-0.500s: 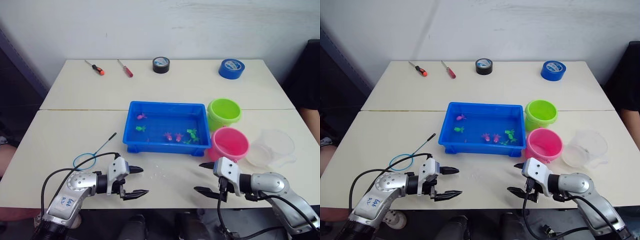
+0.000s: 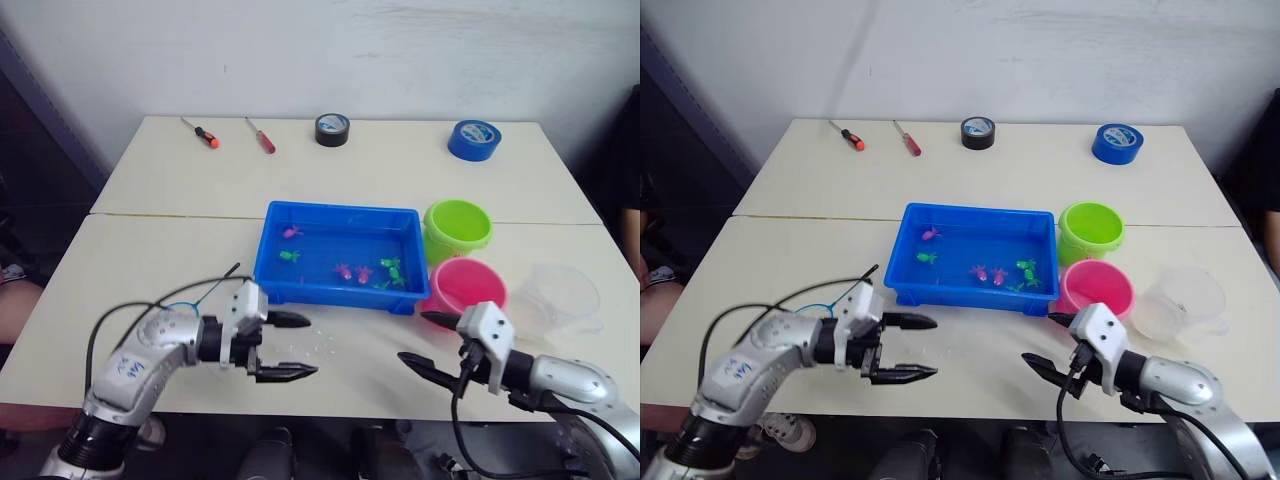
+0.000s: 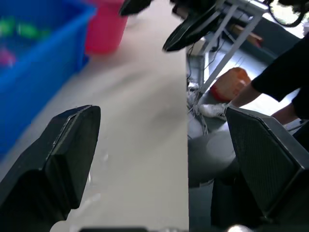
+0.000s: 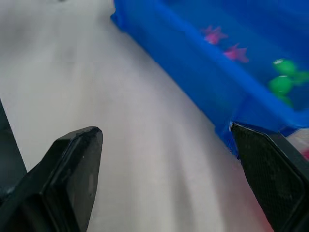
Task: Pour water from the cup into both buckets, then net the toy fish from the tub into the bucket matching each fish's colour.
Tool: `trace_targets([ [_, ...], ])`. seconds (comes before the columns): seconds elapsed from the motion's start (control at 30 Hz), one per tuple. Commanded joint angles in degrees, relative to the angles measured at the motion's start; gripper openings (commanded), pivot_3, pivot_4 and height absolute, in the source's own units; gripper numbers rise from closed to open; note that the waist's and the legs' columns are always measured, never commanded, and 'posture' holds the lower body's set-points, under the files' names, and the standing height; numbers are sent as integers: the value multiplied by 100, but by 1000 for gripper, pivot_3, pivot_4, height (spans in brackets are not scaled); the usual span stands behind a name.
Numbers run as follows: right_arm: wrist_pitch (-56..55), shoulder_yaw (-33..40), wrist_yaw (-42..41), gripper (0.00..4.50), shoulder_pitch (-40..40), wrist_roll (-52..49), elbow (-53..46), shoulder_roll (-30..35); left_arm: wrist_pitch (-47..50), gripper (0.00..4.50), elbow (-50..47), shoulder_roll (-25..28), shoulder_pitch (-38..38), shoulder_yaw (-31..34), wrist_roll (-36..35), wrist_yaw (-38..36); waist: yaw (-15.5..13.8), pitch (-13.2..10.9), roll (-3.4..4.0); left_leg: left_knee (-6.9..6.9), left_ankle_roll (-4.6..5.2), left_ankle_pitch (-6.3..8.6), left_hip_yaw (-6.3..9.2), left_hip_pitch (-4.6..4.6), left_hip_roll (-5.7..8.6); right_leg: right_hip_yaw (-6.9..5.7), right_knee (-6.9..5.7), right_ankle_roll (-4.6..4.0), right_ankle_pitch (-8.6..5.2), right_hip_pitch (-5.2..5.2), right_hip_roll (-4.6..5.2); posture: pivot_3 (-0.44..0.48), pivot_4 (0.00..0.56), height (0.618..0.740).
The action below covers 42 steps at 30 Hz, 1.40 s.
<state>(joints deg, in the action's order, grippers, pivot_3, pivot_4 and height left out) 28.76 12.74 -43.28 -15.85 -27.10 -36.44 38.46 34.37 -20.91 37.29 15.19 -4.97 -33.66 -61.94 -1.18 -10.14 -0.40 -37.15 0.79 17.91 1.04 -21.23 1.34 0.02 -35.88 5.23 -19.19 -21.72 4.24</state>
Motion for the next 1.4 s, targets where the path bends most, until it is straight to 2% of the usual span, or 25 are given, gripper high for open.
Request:
trace_targets([
  [0.03, 425, 1338, 673, 4500, -740, -711, -744, -455, 329, 4439, 50, -114, 929, 152, -597, -216, -12, -1, 0, 1, 0, 0, 0, -1, 0, -1, 3, 0, 0, 1, -2, 0, 150, 736],
  [0.1, 646, 2172, 1186, 4500, -1102, -1102, -907, -806, 430, 4439, 404, -238, 1644, 190, -768, -350, -64, -2, -2, -3, -1, -1, 6, -5, 2, -9, 3, 1, 0, 4, -2, 0, 150, 736],
  [0.17, 813, 2711, 1446, 4500, -1284, -1408, -924, -940, 495, 4439, 640, -307, 2030, 188, -839, -454, -26, -1, 1, -9, -4, -3, 7, -3, 3, -10, 3, 5, 2, 10, -3, 0, 150, 736],
  [0.27, 983, 3276, 1758, 4500, -1435, -1719, -818, -1011, 502, 4439, 950, -452, 2496, 130, -795, -497, 76, 1, 3, -1, 0, -1, -8, 7, 8, 8, 5, 10, 5, 13, -4, 0, 150, 736],
  [0.37, 1144, 3530, 2075, 4500, -1387, -1623, -477, -923, 377, 4439, 1204, -659, 2789, 35, -667, -531, 120, 0, 3, 2, -2, -3, -7, 7, 5, 8, 3, 10, 5, 10, -10, 0, 150, 736],
  [0.47, 1291, 3423, 2263, 4500, -1264, -1296, -36, -723, 304, 4439, 1288, -812, 2921, -51, -576, -473, 125, -1, 1, 1, -4, -5, -7, 7, 1, 8, 0, 10, 5, 9, -15, 0, 150, 736],
  [0.63, 1201, 3118, 2593, 4500, -591, -755, 1070, -397, 228, 4439, 1107, -800, 2844, -134, -462, -471, 126, -2, 0, -1, -3, -7, -7, 6, 3, 12, 1, 10, 5, 8, -14, 0, 150, 736],
  [0.93, 761, 2656, 2729, 4500, 123, -11, 2273, -202, 311, 4439, 727, -739, 2653, -93, -459, -238, 114, -3, 5, 3, -31, -25, -5, 3, 2, 10, -2, 10, 5, 4, -18, 0, 150, 736],
  [1.3, 223, 2422, 2902, 4500, 741, 561, 2987, -301, 429, 4439, 459, -690, 2592, -41, -514, 17, 120, -2, 8, -2, -39, -33, -9, 2, 4, 15, -5, 14, 7, 5, -19, 0, 150, 736],
  [1.33, 205, 2417, 2915, 3971, 816, 568, 3080, -320, 428, 4500, 450, -679, 2592, -43, -510, 23, 120, -2, 8, -2, -40, -33, -8, 3, 4, 14, -5, 14, 7, 5, -20, 0, 150, 736],
  [1.4, 168, 2379, 2891, 3225, 926, 583, 3208, -341, 405, 4500, 442, -651, 2592, -55, -481, 16, 122, -2, 8, -2, -41, -34, -9, 3, 4, 15, -6, 14, 7, 5, -20, 0, 150, 736],
])
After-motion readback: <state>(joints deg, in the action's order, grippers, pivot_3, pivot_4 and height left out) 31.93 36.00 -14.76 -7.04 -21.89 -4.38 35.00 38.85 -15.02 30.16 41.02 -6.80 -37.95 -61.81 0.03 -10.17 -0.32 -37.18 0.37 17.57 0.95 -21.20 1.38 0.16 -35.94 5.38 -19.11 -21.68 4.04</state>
